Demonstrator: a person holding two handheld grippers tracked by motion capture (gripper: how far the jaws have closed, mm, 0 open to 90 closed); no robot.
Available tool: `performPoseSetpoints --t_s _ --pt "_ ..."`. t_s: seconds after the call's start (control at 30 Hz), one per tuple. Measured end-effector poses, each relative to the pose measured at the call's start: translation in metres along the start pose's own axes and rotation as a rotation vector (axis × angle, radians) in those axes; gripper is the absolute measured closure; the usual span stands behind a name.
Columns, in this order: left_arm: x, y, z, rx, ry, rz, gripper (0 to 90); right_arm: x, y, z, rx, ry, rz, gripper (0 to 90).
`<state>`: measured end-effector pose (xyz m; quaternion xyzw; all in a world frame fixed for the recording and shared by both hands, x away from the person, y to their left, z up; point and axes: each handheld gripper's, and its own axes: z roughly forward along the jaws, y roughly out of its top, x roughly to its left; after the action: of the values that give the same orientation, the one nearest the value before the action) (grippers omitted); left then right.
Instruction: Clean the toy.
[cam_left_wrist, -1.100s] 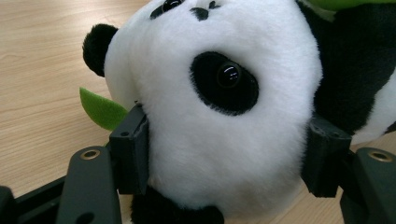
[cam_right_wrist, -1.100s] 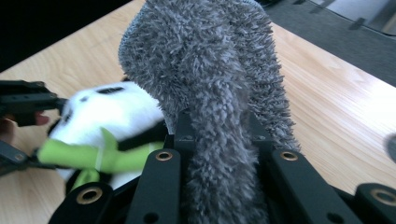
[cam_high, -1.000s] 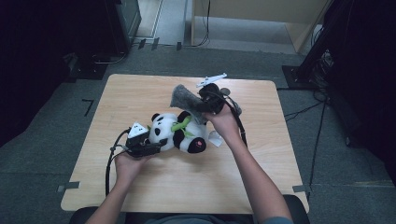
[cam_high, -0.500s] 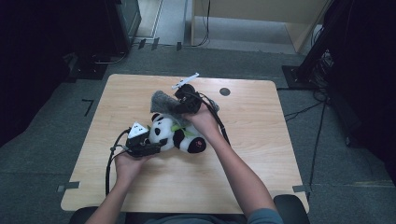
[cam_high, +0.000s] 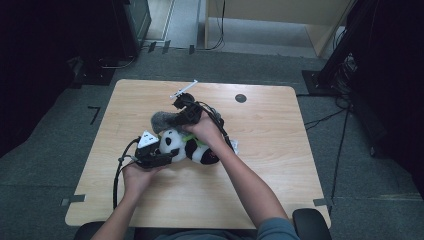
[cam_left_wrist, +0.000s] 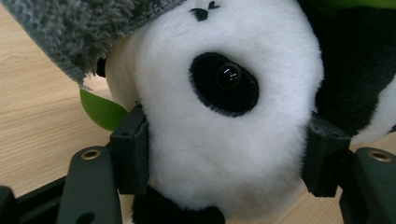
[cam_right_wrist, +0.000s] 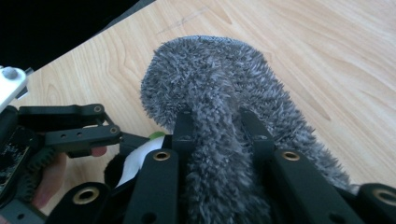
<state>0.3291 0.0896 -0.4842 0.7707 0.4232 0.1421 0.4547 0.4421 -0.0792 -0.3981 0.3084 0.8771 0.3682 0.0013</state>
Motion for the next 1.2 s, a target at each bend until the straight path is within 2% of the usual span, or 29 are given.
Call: performPoseSetpoints --t_s 0.1,0.17,0.2,0.27,0.37,0.43,0.47,0.5,0.57,0.67,0.8,0.9,0.93,1.0,1.1,1.13,1.2 --pt "0.000 0.000 0.000 0.002 0.002 -0.001 32.2 0.002 0.000 -0.002 -0.002 0.001 -0.004 75.0" --pt "0.000 0.000 0.000 0.008 0.003 -0.002 32.5 0.003 -0.001 -0.001 0.019 0.004 -0.016 75.5" --pt "0.000 0.000 0.000 0.011 0.003 -0.002 32.9 0.003 -0.003 0.000 0.038 -0.012 -0.038 76.1" --pt "-0.001 0.001 0.001 0.013 0.008 -0.005 33.0 0.002 -0.003 -0.001 0.042 -0.020 -0.043 76.1" --pt "-0.001 0.002 0.001 0.018 0.012 -0.026 33.7 -0.005 -0.006 -0.003 0.059 -0.065 -0.024 76.2" --pt "-0.001 0.002 0.001 0.021 0.012 -0.033 34.1 -0.012 -0.009 -0.006 0.058 -0.073 -0.002 76.3" --pt "0.000 0.002 0.001 0.019 0.011 -0.037 34.2 -0.018 -0.012 -0.009 0.067 -0.110 0.000 76.3" --pt "0.000 0.002 0.001 0.020 0.009 -0.039 34.2 -0.018 -0.012 -0.009 0.067 -0.110 0.000 76.3" --pt "0.000 0.002 0.001 0.015 0.008 -0.041 34.2 -0.025 -0.017 -0.013 0.092 -0.161 0.002 76.2" --pt "-0.001 0.002 0.002 0.013 0.008 -0.035 34.2 -0.036 -0.023 -0.020 0.082 -0.148 0.040 75.9" --pt "0.000 0.002 0.002 0.012 0.005 -0.035 34.1 -0.040 -0.024 -0.029 0.079 -0.198 0.025 75.7" --pt "0.000 0.002 0.001 0.011 0.003 -0.027 34.0 -0.046 -0.026 -0.036 0.074 -0.214 0.039 76.1" --pt "0.001 0.001 0.001 0.011 0.002 -0.023 33.9 -0.052 -0.029 -0.041 0.084 -0.241 0.050 76.3" --pt "0.001 0.001 0.001 0.009 0.002 -0.020 33.8 -0.055 -0.031 -0.043 0.097 -0.255 0.054 76.4" --pt "0.000 0.001 0.001 0.006 0.000 -0.006 33.5 -0.064 -0.037 -0.050 0.089 -0.236 0.095 76.4" --pt "0.000 0.001 0.001 0.006 -0.001 -0.004 33.3 -0.066 -0.039 -0.053 0.096 -0.269 0.090 76.4" --pt "0.000 0.001 0.001 0.007 -0.001 -0.004 33.2 -0.067 -0.039 -0.055 0.098 -0.282 0.085 76.4"
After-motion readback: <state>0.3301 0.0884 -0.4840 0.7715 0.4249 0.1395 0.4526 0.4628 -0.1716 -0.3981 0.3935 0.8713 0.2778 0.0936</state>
